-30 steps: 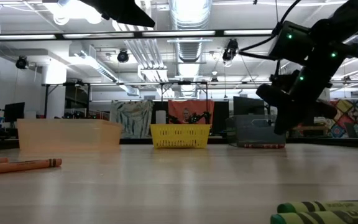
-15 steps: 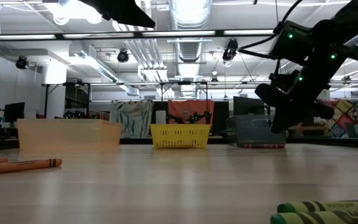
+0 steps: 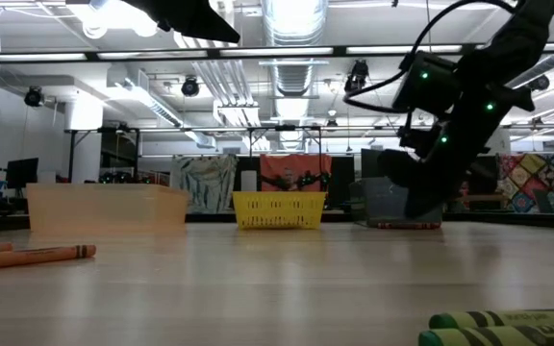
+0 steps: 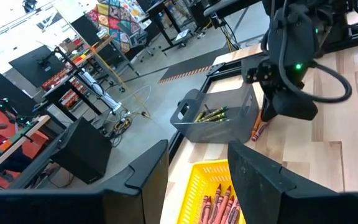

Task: Sort crayons
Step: Put the red crayon into the yellow bin

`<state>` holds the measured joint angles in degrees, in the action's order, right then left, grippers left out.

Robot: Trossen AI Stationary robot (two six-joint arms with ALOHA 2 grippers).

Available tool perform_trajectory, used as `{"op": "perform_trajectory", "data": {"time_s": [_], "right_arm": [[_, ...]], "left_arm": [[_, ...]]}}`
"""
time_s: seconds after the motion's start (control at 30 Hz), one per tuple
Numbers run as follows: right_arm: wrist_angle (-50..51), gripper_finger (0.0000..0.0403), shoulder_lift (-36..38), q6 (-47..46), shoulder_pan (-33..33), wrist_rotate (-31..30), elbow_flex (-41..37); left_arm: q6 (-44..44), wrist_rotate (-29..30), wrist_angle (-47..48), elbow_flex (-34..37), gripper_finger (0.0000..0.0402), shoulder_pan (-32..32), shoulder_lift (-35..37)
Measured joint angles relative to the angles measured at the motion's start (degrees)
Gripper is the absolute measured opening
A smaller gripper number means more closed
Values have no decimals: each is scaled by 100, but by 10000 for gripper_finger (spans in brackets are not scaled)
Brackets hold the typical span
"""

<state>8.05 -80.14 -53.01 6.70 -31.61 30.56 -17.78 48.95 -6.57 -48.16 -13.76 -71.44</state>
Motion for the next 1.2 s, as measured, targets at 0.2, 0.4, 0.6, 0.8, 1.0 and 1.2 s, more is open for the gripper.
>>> {"op": "perform_trajectory", "data": {"time_s": [0.2,0.4,0.6,0.8,1.0,1.2], "right_arm": [[15,27,-356,6,19,-9,97],[70,27,-241,-38,-48,672,156],[341,27,114,-20,-93,1103,306],[1443,27,450,575,-93,1314,659],[2063,30,533,2969,-197,2665,1118],[2127,66,491,4235,-345,2857,1229]], "left_arm": [[2,0,13,0,149,0,0],[26,0,18,0,149,0,0],[50,0,21,0,149,0,0],[76,-1,19,0,149,0,0],[125,-40,17,0,149,0,0],[245,-46,45,0,149,-13,3]]}}
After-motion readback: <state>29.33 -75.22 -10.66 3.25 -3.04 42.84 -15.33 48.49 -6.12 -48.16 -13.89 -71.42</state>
